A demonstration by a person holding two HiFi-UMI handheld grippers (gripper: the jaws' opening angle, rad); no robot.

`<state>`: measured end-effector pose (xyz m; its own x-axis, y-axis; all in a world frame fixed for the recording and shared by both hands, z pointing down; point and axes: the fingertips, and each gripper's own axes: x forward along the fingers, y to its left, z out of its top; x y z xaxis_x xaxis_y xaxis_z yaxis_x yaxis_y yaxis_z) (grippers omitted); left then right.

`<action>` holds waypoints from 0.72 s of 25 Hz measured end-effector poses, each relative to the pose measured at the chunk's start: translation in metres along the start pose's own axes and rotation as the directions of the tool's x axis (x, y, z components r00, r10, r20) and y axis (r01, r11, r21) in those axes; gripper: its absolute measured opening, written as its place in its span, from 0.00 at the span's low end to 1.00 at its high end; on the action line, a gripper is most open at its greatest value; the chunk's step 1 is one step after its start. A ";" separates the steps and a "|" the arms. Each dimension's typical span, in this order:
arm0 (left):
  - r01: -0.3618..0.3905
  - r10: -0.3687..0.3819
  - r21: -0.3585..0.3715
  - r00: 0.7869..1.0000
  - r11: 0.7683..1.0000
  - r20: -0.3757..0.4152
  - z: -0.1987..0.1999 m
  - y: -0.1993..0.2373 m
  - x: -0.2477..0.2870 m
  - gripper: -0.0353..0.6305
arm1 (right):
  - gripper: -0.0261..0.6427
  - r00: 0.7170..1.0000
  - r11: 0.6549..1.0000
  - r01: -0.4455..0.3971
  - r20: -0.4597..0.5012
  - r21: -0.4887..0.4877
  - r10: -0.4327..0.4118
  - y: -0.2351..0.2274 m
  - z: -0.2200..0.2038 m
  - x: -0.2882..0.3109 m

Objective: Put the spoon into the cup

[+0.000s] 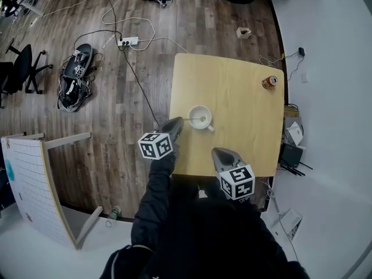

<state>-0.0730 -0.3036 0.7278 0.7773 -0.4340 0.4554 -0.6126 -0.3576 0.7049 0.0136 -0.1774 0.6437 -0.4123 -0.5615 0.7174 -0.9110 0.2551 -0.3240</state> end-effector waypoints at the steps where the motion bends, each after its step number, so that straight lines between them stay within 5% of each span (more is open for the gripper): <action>1: -0.007 0.007 -0.012 1.000 1.000 0.007 -0.001 0.001 0.000 0.11 | 0.07 1.000 1.000 -0.005 0.002 -0.005 0.005 0.001 0.000 -0.001; 4: -0.027 0.029 -0.050 0.999 0.998 0.031 -0.002 0.008 -0.005 0.13 | 0.07 1.000 1.000 -0.021 0.008 -0.020 0.022 0.006 0.000 -0.005; 6: -0.047 0.050 -0.071 0.998 0.996 0.049 -0.002 0.011 -0.012 0.33 | 0.07 0.999 0.999 -0.033 0.014 -0.030 0.034 0.009 0.000 -0.008; 12: -0.114 0.124 -0.061 0.973 0.992 0.195 0.014 -0.009 -0.069 0.34 | 0.07 0.994 0.993 -0.073 0.069 -0.096 0.080 0.024 0.017 -0.027; 18: -0.177 0.156 0.044 0.941 0.983 0.302 0.029 -0.081 -0.118 0.28 | 0.07 0.976 0.980 -0.092 0.180 -0.177 0.124 0.043 0.061 -0.055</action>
<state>-0.1191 -0.2475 0.6019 0.5925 -0.7134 0.3743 -0.7464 -0.3114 0.5881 -0.0027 -0.1839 0.5527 -0.5153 -0.6578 0.5493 -0.8548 0.4407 -0.2741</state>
